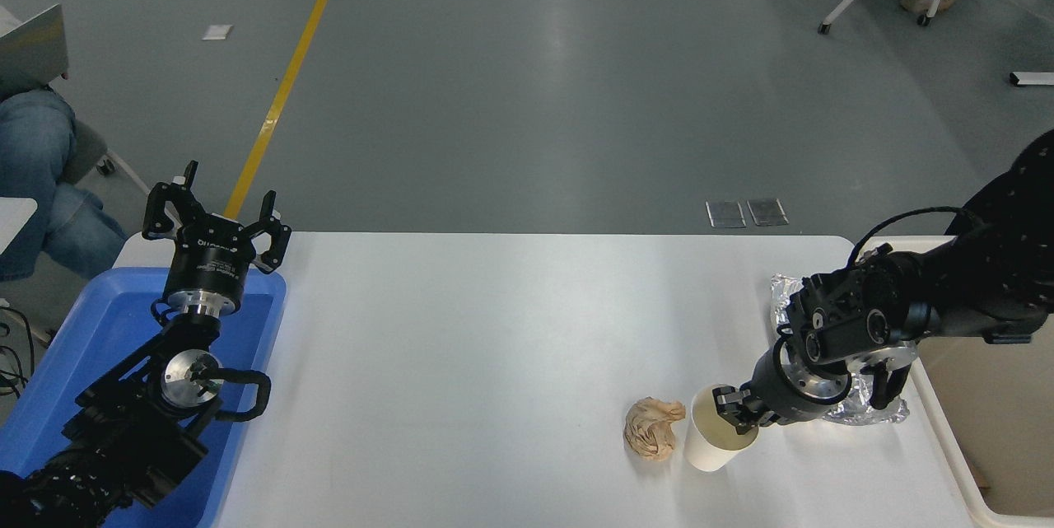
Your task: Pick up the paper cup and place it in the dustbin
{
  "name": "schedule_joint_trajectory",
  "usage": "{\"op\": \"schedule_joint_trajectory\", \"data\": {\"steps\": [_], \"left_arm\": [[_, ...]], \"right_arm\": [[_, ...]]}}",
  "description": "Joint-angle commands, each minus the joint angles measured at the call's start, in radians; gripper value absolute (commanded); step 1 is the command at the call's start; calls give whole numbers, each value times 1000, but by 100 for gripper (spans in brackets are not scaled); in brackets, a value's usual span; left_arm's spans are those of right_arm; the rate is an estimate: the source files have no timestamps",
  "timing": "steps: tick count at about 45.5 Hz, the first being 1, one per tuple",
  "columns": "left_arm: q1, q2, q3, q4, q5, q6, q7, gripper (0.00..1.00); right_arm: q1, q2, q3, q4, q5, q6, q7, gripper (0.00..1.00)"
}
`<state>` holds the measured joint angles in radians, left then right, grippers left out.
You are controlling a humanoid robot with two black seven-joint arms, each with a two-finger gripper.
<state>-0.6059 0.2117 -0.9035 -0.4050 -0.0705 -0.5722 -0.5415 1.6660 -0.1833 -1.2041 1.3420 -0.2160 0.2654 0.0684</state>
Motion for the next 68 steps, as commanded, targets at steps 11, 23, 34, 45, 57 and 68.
{"op": "schedule_joint_trajectory", "data": {"steps": [11,23,34,45,57,68], "left_arm": [[0,0,0,0,0,0,0,99],[0,0,0,0,0,0,0,99],[0,0,0,0,0,0,0,99],[0,0,0,0,0,0,0,99],[0,0,0,0,0,0,0,99],[0,0,0,2,0,0,0,99]], "right_arm": [[290,-137,31,66,-36,54,68,0],[373,-202,124,65,-20,89,70,0],[396,-231,140,62,-19,89,71,0],[397,-249,140,55,-19,87,71,0],[236,-291,155,-190,96,-18,70,0],[12,-338,186,-469,326,-94,68,0]]}}
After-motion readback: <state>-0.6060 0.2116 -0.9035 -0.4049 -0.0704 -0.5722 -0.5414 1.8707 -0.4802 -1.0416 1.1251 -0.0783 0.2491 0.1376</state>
